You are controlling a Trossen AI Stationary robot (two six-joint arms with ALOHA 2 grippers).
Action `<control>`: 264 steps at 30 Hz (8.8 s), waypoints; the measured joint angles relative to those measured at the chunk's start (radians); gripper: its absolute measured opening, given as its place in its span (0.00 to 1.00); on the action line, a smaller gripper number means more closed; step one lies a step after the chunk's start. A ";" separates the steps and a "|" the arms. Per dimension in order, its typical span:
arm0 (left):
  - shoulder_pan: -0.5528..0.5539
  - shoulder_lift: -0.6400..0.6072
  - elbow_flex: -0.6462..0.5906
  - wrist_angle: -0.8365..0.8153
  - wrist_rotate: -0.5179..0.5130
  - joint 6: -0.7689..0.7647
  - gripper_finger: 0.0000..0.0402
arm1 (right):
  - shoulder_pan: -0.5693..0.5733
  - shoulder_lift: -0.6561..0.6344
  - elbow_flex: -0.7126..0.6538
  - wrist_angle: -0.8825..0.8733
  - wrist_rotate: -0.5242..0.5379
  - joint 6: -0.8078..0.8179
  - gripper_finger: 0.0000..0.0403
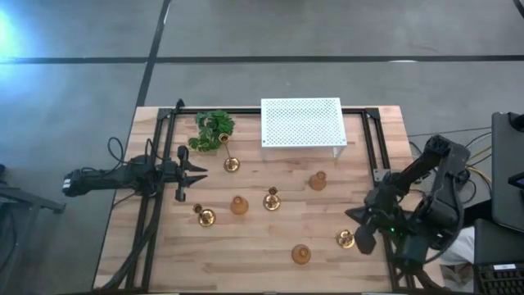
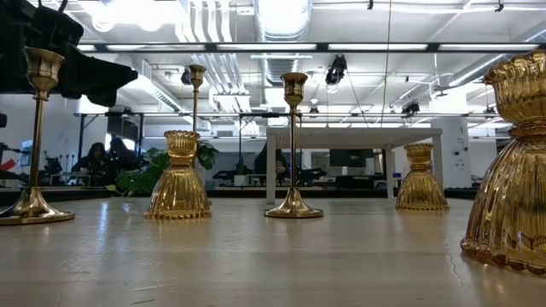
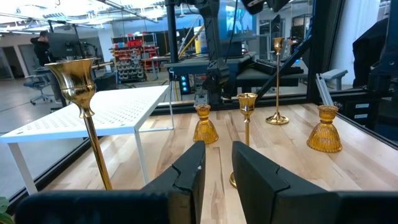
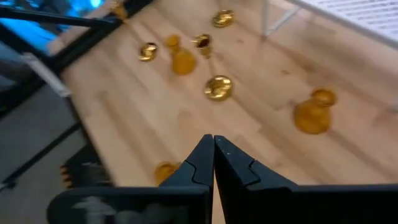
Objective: Pick & Place candle stick holders
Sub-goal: Put the bottom right gold candle holder on the shelf
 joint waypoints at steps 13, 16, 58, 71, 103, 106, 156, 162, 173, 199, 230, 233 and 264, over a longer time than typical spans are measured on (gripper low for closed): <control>0.000 0.000 0.000 0.000 0.000 0.000 0.21 | 0.021 0.210 0.305 0.000 -0.268 0.049 0.02; 0.000 0.000 0.000 0.000 0.000 0.000 0.21 | 0.048 0.243 0.308 0.000 -0.328 0.147 0.02; 0.000 0.000 0.000 0.000 0.000 0.000 0.21 | 0.149 0.251 0.076 0.000 -0.298 0.317 0.02; 0.000 0.000 0.000 0.000 0.000 0.000 0.21 | 0.141 -0.009 0.044 0.000 -0.284 0.174 0.02; 0.000 0.000 0.000 0.000 0.000 0.000 0.21 | -0.139 -0.215 -0.085 0.001 -0.660 -0.477 0.29; 0.000 0.000 0.000 0.000 0.000 0.000 0.21 | -0.148 -0.208 -0.106 -0.001 -0.706 -0.524 0.35; 0.000 0.000 0.000 0.000 0.000 0.000 0.21 | -0.184 -0.117 -0.193 0.002 -0.773 -0.522 0.25; 0.000 0.000 0.000 0.000 0.000 0.000 0.21 | -0.185 -0.117 -0.216 0.008 -0.775 -0.526 0.21; 0.000 0.000 0.000 0.000 0.000 0.000 0.21 | -0.184 -0.128 -0.216 0.011 -0.775 -0.526 0.03; 0.000 0.000 0.000 0.036 -0.002 -0.120 0.21 | -0.369 -0.171 -0.061 0.035 -0.772 -0.698 0.02; -0.001 0.512 0.497 0.105 -0.016 -0.256 0.21 | -0.476 -0.171 -0.036 0.043 -0.804 -0.811 0.03; -0.002 0.630 0.600 0.105 0.046 -0.243 0.21 | -0.479 -0.168 -0.011 0.041 -0.820 -0.813 0.03; -0.035 1.328 1.163 -0.054 0.400 -0.145 0.21 | -0.744 0.205 0.626 0.003 -0.820 -1.404 0.03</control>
